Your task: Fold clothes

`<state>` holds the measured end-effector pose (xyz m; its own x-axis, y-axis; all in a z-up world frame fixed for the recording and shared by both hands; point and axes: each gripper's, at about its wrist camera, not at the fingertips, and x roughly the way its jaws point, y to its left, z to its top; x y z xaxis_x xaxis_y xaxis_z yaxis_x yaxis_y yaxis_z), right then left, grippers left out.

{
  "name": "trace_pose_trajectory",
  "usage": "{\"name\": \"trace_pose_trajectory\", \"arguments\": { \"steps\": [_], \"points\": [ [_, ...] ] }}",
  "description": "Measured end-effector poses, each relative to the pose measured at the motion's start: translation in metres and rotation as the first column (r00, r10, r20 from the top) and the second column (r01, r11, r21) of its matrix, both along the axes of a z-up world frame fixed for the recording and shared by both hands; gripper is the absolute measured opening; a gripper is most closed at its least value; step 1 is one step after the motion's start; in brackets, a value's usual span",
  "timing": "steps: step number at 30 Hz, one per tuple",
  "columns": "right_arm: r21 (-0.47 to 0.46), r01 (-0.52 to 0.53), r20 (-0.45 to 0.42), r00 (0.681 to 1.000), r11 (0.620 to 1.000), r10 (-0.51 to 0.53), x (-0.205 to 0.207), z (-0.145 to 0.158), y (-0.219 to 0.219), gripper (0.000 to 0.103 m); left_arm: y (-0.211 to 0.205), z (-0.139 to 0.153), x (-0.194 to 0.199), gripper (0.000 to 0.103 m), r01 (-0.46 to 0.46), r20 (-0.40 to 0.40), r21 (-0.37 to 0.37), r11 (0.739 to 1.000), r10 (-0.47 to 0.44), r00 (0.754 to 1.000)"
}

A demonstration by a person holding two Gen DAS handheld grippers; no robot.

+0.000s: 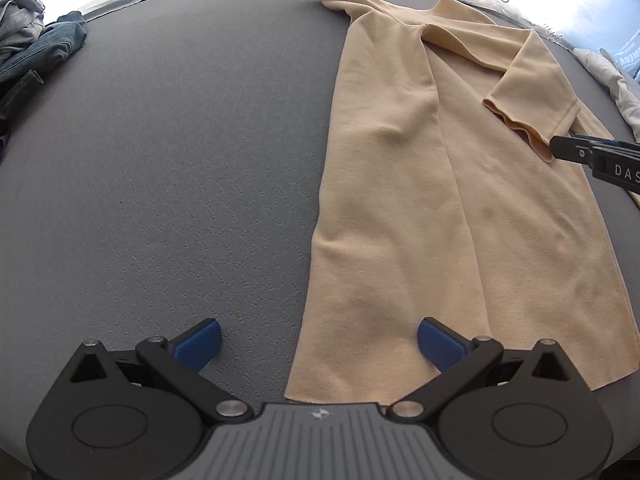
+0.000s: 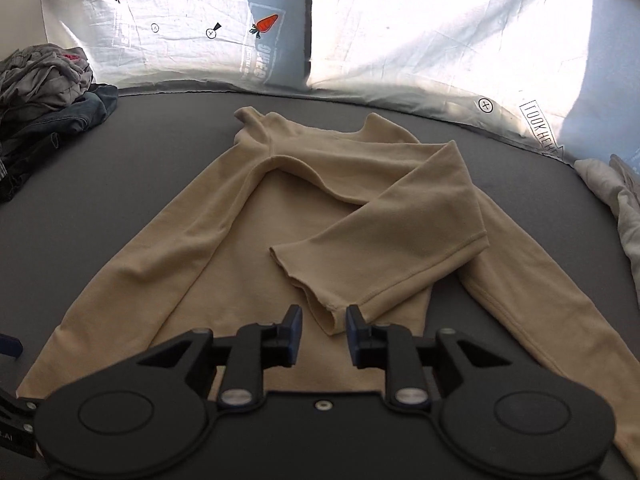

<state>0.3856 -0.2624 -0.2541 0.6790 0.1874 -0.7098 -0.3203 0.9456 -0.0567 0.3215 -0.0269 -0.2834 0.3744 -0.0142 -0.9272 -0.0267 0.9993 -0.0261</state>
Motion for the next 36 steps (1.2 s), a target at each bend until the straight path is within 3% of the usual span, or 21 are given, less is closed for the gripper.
{"name": "trace_pose_trajectory", "arguments": {
  "steps": [4,8,12,15,16,17,18,20,23,29,36],
  "points": [
    [-0.056,-0.062,0.015,0.998,0.997,0.063,0.011,-0.003,0.016,0.033,0.000,0.000,0.000,0.103,0.000,-0.001,0.001,1.000,0.000,1.000],
    [-0.110,-0.064,0.012,0.998,0.992,0.066,0.023,-0.010,0.026,0.032,0.000,0.000,0.001,0.103,0.001,-0.006,0.002,1.000,-0.001,1.000],
    [-0.107,-0.056,-0.032,0.998,0.993,0.052,0.031,-0.020,0.024,0.030,0.001,0.000,0.001,0.103,0.003,-0.010,0.001,1.000,-0.003,1.000],
    [-0.025,-0.028,-0.055,0.998,0.999,0.027,0.035,-0.020,0.014,0.028,0.001,0.001,0.002,0.103,0.004,-0.013,0.001,1.000,-0.004,1.000],
    [-0.002,-0.016,-0.062,0.998,1.000,0.016,0.036,-0.020,0.011,0.023,0.001,0.001,0.002,0.103,0.004,-0.014,0.001,1.000,-0.004,1.000],
    [0.019,0.001,-0.067,0.998,1.000,0.000,0.038,-0.019,0.007,0.005,0.001,0.000,0.003,0.103,0.004,-0.017,0.001,1.000,-0.004,1.000],
    [0.067,0.024,-0.082,0.996,0.997,-0.018,0.040,-0.017,0.000,0.002,0.000,0.000,0.004,0.103,0.003,-0.019,0.001,1.000,-0.003,1.000],
    [0.178,0.070,-0.097,0.994,0.981,-0.054,0.042,-0.012,-0.015,0.001,0.000,0.001,0.004,0.103,0.003,-0.021,0.001,1.000,-0.003,1.000],
    [0.269,0.082,-0.075,0.995,0.960,-0.064,0.035,0.001,-0.028,0.001,0.000,0.001,0.005,0.103,0.002,-0.025,0.002,1.000,-0.002,1.000],
    [0.355,-0.012,-0.009,1.000,0.935,0.016,0.012,0.032,-0.022,0.001,0.000,0.001,0.005,0.103,0.001,-0.023,0.002,1.000,-0.001,1.000],
    [0.418,-0.151,-0.012,0.985,0.896,0.171,-0.015,0.046,0.007,0.001,0.000,0.001,0.003,0.103,0.000,-0.010,0.002,1.000,0.000,1.000]
  ]
}}
